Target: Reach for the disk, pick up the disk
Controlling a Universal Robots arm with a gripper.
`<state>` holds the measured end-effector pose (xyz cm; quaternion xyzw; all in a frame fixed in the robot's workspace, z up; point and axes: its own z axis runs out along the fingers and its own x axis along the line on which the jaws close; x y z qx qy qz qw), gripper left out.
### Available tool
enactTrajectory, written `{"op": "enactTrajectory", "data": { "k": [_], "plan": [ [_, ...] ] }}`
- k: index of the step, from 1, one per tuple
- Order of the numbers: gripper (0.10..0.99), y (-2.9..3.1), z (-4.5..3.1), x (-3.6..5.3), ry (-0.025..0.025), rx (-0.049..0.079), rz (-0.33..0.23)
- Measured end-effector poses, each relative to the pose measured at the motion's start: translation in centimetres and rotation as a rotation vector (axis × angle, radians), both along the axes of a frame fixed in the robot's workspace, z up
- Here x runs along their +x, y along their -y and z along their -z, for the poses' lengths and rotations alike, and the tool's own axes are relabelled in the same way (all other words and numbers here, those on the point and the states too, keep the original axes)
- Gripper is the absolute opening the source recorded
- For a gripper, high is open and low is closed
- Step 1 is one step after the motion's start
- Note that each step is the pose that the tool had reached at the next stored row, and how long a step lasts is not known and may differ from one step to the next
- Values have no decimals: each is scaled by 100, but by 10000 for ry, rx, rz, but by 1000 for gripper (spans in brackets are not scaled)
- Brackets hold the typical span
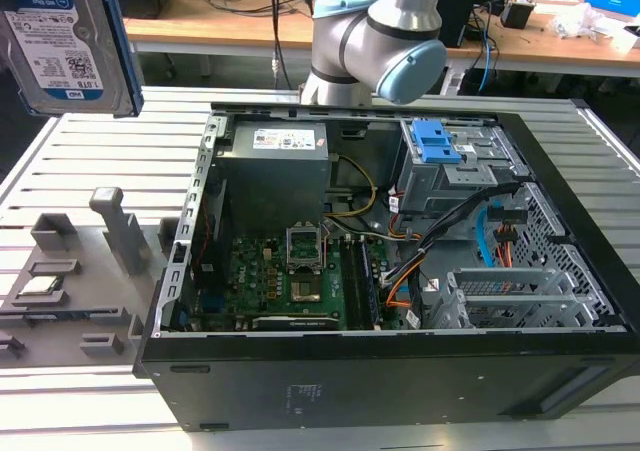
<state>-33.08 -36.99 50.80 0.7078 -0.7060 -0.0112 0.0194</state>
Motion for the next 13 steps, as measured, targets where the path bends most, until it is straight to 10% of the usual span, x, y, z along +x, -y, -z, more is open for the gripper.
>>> {"op": "enactTrajectory", "data": {
  "k": [13],
  "plan": [
    [369,-16,0,579,0,-5,-1]
  ]
}}
